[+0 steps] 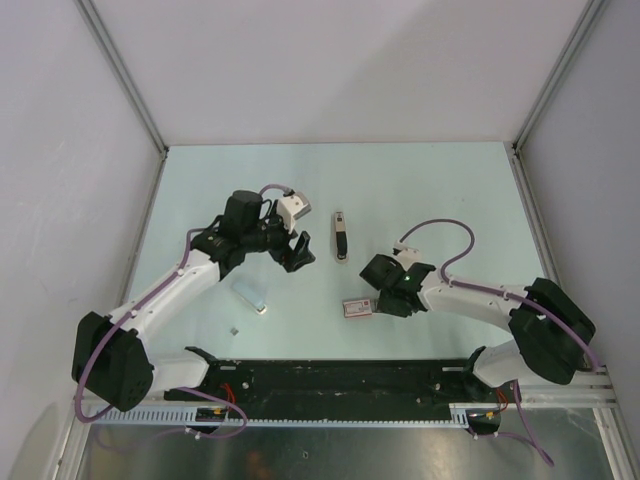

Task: Unload the staples from the stapler

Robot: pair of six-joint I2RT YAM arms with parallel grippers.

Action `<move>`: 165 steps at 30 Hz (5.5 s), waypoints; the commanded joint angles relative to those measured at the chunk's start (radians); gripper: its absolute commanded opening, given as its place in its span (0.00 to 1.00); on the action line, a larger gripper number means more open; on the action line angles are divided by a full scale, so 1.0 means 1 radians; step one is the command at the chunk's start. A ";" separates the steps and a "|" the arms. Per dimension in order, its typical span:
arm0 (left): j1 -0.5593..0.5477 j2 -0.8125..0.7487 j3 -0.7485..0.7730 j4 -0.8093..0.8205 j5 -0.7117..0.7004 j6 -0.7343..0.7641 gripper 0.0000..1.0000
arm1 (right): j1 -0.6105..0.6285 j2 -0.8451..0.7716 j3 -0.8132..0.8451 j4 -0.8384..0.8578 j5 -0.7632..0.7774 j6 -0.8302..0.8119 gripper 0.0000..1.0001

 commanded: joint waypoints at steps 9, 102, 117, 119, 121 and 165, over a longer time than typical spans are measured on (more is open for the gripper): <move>-0.005 -0.035 -0.018 0.022 0.030 0.073 0.84 | 0.007 0.029 0.053 0.014 0.018 0.002 0.35; -0.004 -0.048 -0.040 0.023 0.018 0.082 0.83 | 0.029 0.076 0.066 0.085 0.037 -0.148 0.09; -0.020 0.019 -0.035 0.023 0.040 0.108 0.84 | 0.033 0.071 0.066 0.120 0.011 -0.195 0.09; -0.040 0.071 -0.026 0.023 0.032 0.125 0.84 | 0.034 0.071 0.066 0.130 0.005 -0.213 0.09; -0.062 0.129 -0.011 0.022 0.027 0.150 0.84 | 0.035 0.071 0.066 0.147 -0.007 -0.239 0.09; -0.089 0.192 0.021 -0.067 0.084 0.281 0.83 | 0.029 0.021 0.037 0.192 -0.034 -0.401 0.32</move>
